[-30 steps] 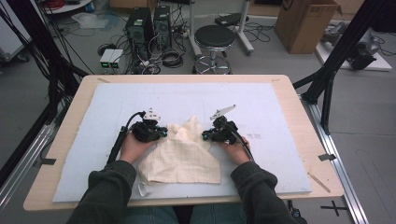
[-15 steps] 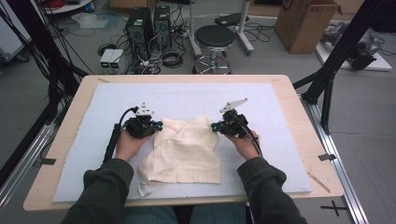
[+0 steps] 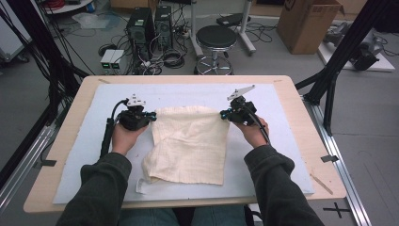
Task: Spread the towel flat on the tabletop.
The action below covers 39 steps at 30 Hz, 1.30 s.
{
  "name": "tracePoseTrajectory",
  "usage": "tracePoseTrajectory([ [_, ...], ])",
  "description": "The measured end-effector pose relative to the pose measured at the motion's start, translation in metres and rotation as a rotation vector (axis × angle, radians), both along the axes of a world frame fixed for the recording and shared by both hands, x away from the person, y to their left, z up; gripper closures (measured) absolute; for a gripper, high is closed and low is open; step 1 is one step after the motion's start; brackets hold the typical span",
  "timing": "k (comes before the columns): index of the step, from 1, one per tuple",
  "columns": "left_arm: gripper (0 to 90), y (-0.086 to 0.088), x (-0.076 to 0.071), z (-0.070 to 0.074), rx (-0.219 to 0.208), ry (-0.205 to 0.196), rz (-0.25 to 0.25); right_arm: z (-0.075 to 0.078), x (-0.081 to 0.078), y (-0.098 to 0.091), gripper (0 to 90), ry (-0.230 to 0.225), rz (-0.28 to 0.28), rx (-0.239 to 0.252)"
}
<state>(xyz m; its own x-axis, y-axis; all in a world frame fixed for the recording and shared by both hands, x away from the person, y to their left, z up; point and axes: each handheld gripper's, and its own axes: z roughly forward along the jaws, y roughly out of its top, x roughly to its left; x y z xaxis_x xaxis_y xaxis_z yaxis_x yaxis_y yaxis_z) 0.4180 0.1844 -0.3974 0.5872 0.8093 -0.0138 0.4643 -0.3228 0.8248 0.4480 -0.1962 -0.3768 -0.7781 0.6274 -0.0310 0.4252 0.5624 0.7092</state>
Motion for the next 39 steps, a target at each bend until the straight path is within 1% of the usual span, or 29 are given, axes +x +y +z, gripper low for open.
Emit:
tracePoseTrajectory([
  [1,87.6,-0.001,0.002,0.002,0.010,-0.006,0.004,-0.001,0.003,0.000,87.5,-0.002,0.000,-0.003],
  [3,87.6,-0.002,0.005,0.004,0.007,-0.013,0.011,-0.003,0.008,0.002,87.5,-0.005,-0.011,-0.018],
  [5,87.6,-0.003,0.010,0.004,0.014,-0.009,0.021,-0.004,0.014,0.003,87.5,-0.001,-0.023,-0.032],
  [7,87.5,-0.004,0.015,0.004,0.016,-0.006,0.032,-0.005,0.019,0.005,87.5,-0.018,-0.035,-0.038],
  [8,87.5,-0.005,0.018,0.004,0.014,-0.004,0.032,-0.006,0.021,0.005,87.5,-0.023,-0.045,-0.035],
  [9,87.4,-0.007,0.020,0.003,0.013,-0.007,0.037,-0.007,0.025,0.006,87.5,-0.015,-0.056,-0.038],
  [10,87.3,-0.007,0.022,0.002,0.022,0.003,0.033,-0.008,0.028,0.005,87.5,-0.018,-0.061,-0.041],
  [12,87.3,-0.009,0.025,0.001,0.026,-0.008,0.037,-0.010,0.033,0.004,87.5,-0.014,-0.086,-0.029],
  [14,87.2,-0.010,0.026,-0.002,0.016,-0.003,0.039,-0.012,0.037,0.003,87.4,-0.018,-0.096,-0.034],
  [15,86.4,-0.010,0.027,-0.003,0.032,-0.003,0.039,-0.013,0.037,0.003,87.3,-0.021,-0.106,-0.033],
  [16,83.4,-0.011,0.027,-0.004,0.044,-0.004,0.052,-0.014,0.039,0.002,86.6,-0.027,-0.111,-0.036],
  [17,77.9,-0.010,0.028,-0.005,0.039,0.002,0.056,-0.015,0.039,0.002,83.2,-0.027,-0.125,-0.032],
  [18,74.8,-0.008,0.028,-0.005,0.025,0.008,0.051,-0.016,0.040,0.001,79.5,-0.035,-0.137,-0.024],
  [19,72.7,-0.007,0.028,-0.005,0.016,0.009,0.054,-0.017,0.041,0.000,76.4,-0.027,-0.142,-0.012],
  [21,66.3,-0.003,0.027,-0.002,-0.001,0.013,0.054,-0.018,0.042,-0.003,74.2,-0.002,-0.150,0.008],
  [22,64.7,-0.002,0.026,-0.001,-0.011,0.015,0.048,-0.019,0.041,-0.004,72.9,0.006,-0.143,0.015],
  [24,64.1,0.000,0.022,0.002,-0.020,0.021,0.021,-0.017,0.039,-0.005,71.5,0.021,-0.129,0.023],
  [25,63.6,0.001,0.019,0.003,-0.023,0.021,0.008,-0.016,0.036,-0.006,71.4,0.016,-0.118,0.033],
  [26,63.6,0.002,0.015,0.004,-0.024,0.014,-0.005,-0.014,0.032,-0.006,70.6,0.008,-0.107,0.042],
  [27,63.5,0.003,0.011,0.005,-0.035,0.002,-0.014,-0.013,0.029,-0.007,69.3,0.015,-0.096,0.052],
  [28,63.6,0.004,0.007,0.005,-0.044,0.002,-0.021,-0.012,0.025,-0.008,68.5,0.023,-0.087,0.071],
  [29,63.6,0.005,0.002,0.005,-0.051,0.000,-0.035,-0.011,0.021,-0.008,68.1,0.027,-0.069,0.074],
  [30,63.6,0.005,-0.003,0.003,-0.055,-0.006,-0.040,-0.011,0.017,-0.009,67.8,0.021,-0.058,0.077],
  [32,63.6,0.007,-0.013,0.001,-0.054,-0.006,-0.065,-0.010,0.006,-0.011,66.8,0.022,-0.033,0.104],
  [35,62.7,0.007,-0.029,-0.003,-0.043,-0.009,-0.110,-0.010,-0.015,-0.013,65.2,0.014,0.011,0.117],
  [36,62.1,0.007,-0.035,-0.005,-0.047,-0.009,-0.121,-0.010,-0.021,-0.013,64.1,0.016,0.026,0.124],
  [37,61.5,0.007,-0.039,-0.006,-0.043,0.002,-0.138,-0.011,-0.028,-0.013,63.3,0.030,0.043,0.126],
  [38,60.8,0.006,-0.045,-0.006,-0.034,0.004,-0.151,-0.012,-0.035,-0.013,63.3,0.013,0.061,0.129],
  [39,60.1,0.006,-0.051,-0.006,-0.026,-0.012,-0.165,-0.012,-0.043,-0.014,62.9,0.008,0.074,0.125],
])
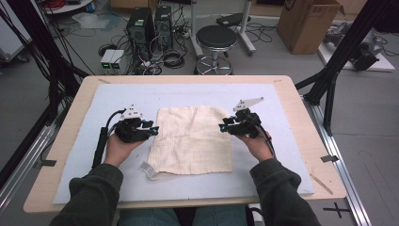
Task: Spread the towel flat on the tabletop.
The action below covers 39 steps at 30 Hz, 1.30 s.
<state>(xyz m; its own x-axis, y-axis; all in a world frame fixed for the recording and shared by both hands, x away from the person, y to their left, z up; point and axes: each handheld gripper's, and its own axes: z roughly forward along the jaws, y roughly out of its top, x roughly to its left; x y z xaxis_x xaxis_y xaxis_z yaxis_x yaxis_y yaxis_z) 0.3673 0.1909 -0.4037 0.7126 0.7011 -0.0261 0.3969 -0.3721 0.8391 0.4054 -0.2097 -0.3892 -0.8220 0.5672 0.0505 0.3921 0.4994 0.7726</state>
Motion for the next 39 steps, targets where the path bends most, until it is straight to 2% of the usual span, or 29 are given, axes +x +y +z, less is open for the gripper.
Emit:
tracePoseTrajectory([
  [6,54.9,0.001,-0.032,-0.001,-0.012,-0.006,-0.076,-0.012,-0.035,-0.002,58.4,0.025,0.093,-0.003],
  [12,48.8,-0.001,-0.058,-0.013,0.023,0.022,-0.157,-0.029,-0.059,-0.005,54.3,0.050,0.146,-0.017],
  [13,47.8,-0.002,-0.061,-0.014,0.039,0.021,-0.166,-0.032,-0.062,-0.005,54.1,0.049,0.154,-0.026],
  [14,47.3,-0.002,-0.065,-0.016,0.037,0.017,-0.173,-0.034,-0.065,-0.005,54.1,0.050,0.162,-0.040],
  [15,47.3,-0.002,-0.067,-0.018,0.031,0.023,-0.181,-0.036,-0.068,-0.004,54.1,0.052,0.171,-0.047],
  [21,48.2,-0.006,-0.074,-0.030,0.092,0.063,-0.223,-0.045,-0.075,0.003,59.0,0.053,0.208,-0.133],
  [24,52.4,-0.008,-0.074,-0.035,0.117,0.091,-0.243,-0.046,-0.076,0.004,64.0,0.055,0.209,-0.140],
  [26,55.6,-0.008,-0.074,-0.037,0.125,0.084,-0.244,-0.047,-0.074,0.003,70.5,0.067,0.205,-0.126],
  [28,62.4,-0.007,-0.074,-0.037,0.127,0.077,-0.238,-0.047,-0.073,0.002,77.7,0.072,0.210,-0.120],
  [31,75.3,-0.007,-0.076,-0.037,0.128,0.069,-0.256,-0.047,-0.073,0.004,86.5,0.084,0.232,-0.116],
  [34,87.2,-0.009,-0.079,-0.036,0.146,0.054,-0.274,-0.047,-0.073,0.003,88.0,0.089,0.232,-0.108],
  [39,88.1,-0.008,-0.085,-0.034,0.149,0.042,-0.292,-0.046,-0.079,0.004,88.2,0.113,0.252,-0.102],
])
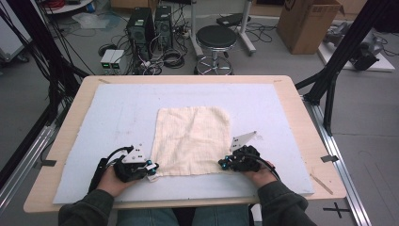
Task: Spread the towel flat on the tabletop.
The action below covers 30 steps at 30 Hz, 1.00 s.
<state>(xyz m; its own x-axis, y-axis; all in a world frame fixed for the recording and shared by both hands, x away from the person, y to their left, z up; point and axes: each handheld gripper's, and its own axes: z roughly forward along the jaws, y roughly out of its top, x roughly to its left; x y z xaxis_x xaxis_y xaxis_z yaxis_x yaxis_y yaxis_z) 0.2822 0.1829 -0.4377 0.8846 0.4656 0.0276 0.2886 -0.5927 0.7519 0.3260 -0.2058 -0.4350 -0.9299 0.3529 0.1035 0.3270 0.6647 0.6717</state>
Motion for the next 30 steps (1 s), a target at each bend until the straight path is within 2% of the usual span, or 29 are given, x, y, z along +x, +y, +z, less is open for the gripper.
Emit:
tracePoseTrajectory([
  [8,88.2,0.010,-0.017,0.007,-0.021,-0.023,0.003,0.003,-0.013,-0.003,88.1,0.022,0.021,0.042],
  [13,88.2,0.016,-0.027,0.009,-0.027,-0.021,0.013,0.003,-0.020,-0.001,87.7,0.018,0.043,0.043],
  [18,86.6,0.017,-0.036,0.009,-0.025,-0.008,-0.014,0.001,-0.023,0.001,83.0,0.035,0.061,0.034],
  [21,78.2,0.017,-0.037,0.010,-0.033,0.001,-0.018,0.002,-0.022,-0.001,77.8,0.039,0.055,0.049],
  [23,68.2,0.016,-0.036,0.010,-0.042,0.002,0.004,0.005,-0.021,-0.003,70.3,0.037,0.053,0.076],
  [25,63.6,0.018,-0.032,0.011,-0.061,0.000,0.021,0.007,-0.017,-0.005,67.3,0.023,0.025,0.094],
  [28,58.3,0.020,-0.022,0.012,-0.093,0.000,0.054,0.011,-0.009,-0.009,64.1,-0.014,-0.027,0.095],
  [30,55.7,0.020,-0.015,0.011,-0.101,0.008,0.073,0.012,-0.005,-0.010,62.3,-0.011,-0.027,0.079],
])
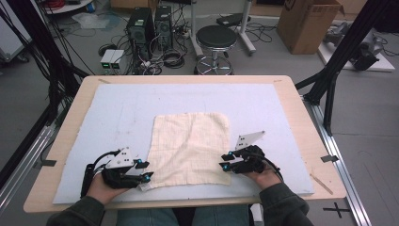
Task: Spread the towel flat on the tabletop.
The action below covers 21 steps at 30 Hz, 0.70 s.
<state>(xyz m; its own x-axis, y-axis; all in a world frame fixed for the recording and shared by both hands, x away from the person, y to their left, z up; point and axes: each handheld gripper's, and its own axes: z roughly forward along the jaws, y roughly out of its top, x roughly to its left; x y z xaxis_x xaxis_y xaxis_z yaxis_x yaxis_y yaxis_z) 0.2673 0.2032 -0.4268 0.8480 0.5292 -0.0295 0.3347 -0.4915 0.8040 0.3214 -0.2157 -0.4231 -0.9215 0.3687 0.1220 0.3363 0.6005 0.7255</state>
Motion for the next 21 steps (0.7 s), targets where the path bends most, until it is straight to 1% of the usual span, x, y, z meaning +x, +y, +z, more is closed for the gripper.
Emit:
tracePoseTrajectory([
  [1,54.2,-0.001,0.002,-0.001,-0.002,0.003,0.005,-0.001,0.001,0.001,61.4,0.001,0.013,-0.009],
  [2,54.0,-0.002,0.004,-0.001,-0.002,0.006,0.006,-0.002,-0.001,0.002,60.2,0.019,0.037,-0.012],
  [3,53.9,-0.002,0.005,-0.002,0.001,0.007,0.003,-0.003,-0.003,0.004,60.0,0.014,0.072,-0.015],
  [4,53.7,-0.003,0.006,-0.003,0.001,0.007,0.002,-0.004,-0.007,0.007,60.0,0.004,0.107,-0.029],
  [5,53.8,-0.004,0.007,-0.003,0.000,0.008,0.004,-0.006,-0.010,0.009,59.9,-0.002,0.128,-0.045],
  [6,53.8,-0.004,0.008,-0.003,0.003,0.007,0.005,-0.007,-0.011,0.010,59.4,0.007,0.142,-0.053],
  [7,53.7,-0.005,0.009,-0.003,0.004,0.008,0.006,-0.009,-0.011,0.011,59.4,0.013,0.149,-0.063],
  [9,53.7,-0.007,0.011,-0.005,0.004,0.010,0.010,-0.011,-0.012,0.013,61.8,0.012,0.150,-0.093],
  [10,53.7,-0.008,0.011,-0.005,0.011,0.011,0.009,-0.011,-0.012,0.013,65.1,-0.007,0.146,-0.097],
  [12,53.5,-0.009,0.012,-0.007,0.024,0.013,0.004,-0.011,-0.013,0.013,73.9,-0.035,0.138,-0.110],
  [14,53.5,-0.011,0.012,-0.008,0.028,0.020,0.003,-0.011,-0.012,0.013,85.7,-0.011,0.144,-0.111],
  [15,53.5,-0.011,0.011,-0.008,0.036,0.020,-0.002,-0.010,-0.013,0.013,87.5,-0.007,0.154,-0.111],
  [16,53.5,-0.011,0.011,-0.009,0.035,0.018,-0.004,-0.010,-0.014,0.013,87.9,-0.020,0.162,-0.112],
  [17,53.5,-0.011,0.010,-0.009,0.034,0.019,-0.004,-0.010,-0.015,0.012,88.0,-0.017,0.168,-0.115],
  [20,53.5,-0.011,0.009,-0.010,0.034,0.019,-0.009,-0.009,-0.019,0.007,88.1,0.004,0.179,-0.101],
  [21,53.5,-0.012,0.009,-0.009,0.034,0.019,-0.009,-0.009,-0.020,0.005,88.1,0.010,0.189,-0.086],
])
